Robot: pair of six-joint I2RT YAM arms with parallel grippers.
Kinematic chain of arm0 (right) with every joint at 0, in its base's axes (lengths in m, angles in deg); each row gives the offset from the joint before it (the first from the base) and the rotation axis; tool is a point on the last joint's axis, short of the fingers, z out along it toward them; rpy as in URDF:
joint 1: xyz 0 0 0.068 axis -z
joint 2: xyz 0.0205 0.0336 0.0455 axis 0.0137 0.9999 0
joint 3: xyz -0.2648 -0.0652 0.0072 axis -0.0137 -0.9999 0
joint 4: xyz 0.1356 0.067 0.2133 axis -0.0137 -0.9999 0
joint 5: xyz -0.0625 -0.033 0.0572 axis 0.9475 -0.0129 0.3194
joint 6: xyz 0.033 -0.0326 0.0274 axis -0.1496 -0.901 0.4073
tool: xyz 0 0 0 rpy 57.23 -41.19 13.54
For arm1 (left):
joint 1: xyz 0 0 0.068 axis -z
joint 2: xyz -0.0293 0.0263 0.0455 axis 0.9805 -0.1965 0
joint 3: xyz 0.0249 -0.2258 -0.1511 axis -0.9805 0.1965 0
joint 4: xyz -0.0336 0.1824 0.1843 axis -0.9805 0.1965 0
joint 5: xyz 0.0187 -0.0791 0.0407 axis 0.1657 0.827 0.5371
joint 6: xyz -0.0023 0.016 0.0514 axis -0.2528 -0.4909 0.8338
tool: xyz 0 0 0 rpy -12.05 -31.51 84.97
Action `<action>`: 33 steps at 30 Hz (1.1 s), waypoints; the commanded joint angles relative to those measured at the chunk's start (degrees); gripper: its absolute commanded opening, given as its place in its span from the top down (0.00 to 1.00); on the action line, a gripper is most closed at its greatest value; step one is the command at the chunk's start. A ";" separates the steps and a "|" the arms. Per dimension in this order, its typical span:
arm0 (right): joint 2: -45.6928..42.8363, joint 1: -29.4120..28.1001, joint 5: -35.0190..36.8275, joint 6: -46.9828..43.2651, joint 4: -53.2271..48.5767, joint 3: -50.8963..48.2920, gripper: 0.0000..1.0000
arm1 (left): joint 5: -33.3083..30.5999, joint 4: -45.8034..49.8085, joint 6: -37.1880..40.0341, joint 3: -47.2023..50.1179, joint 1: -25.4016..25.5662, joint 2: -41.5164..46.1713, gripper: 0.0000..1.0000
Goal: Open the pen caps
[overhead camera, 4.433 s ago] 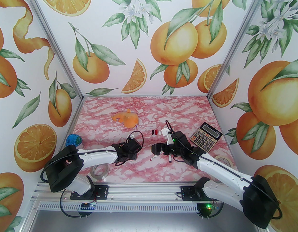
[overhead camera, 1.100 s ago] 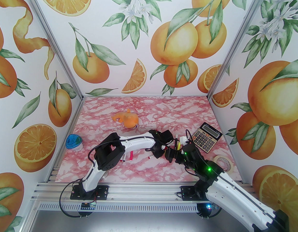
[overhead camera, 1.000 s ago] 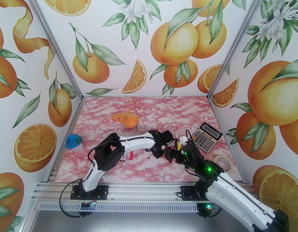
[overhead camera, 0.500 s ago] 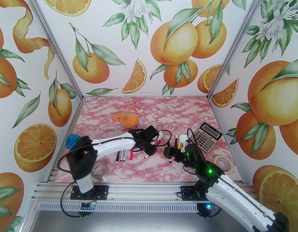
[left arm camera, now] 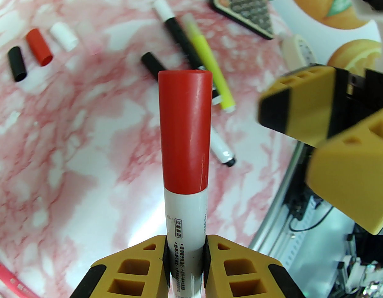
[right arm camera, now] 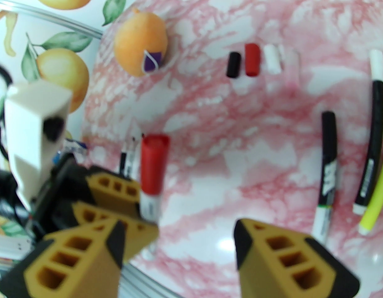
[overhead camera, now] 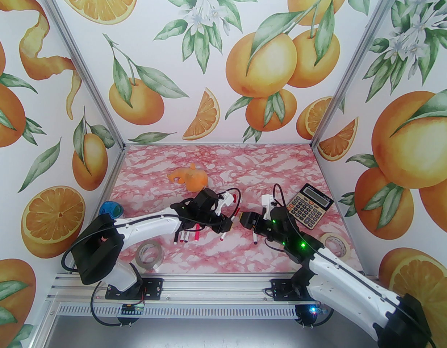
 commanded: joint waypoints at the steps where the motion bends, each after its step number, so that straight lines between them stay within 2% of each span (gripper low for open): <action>1: 1.81 0.32 -1.27 0.25 3.78 2.60 0.38 | 4.56 -6.81 -1.66 1.25 -0.01 2.13 0.77; 9: 5.90 0.32 -1.11 -1.01 4.22 5.53 0.44 | 6.14 -8.83 -1.48 1.12 0.92 0.73 0.76; 26: 7.81 0.57 -0.09 -1.36 3.79 7.27 0.68 | 5.77 -10.35 -2.02 -0.05 3.73 -1.56 0.76; 33: 7.15 0.57 0.94 -2.81 1.59 6.69 0.68 | 5.43 -10.14 -2.11 -0.23 3.73 -1.30 0.76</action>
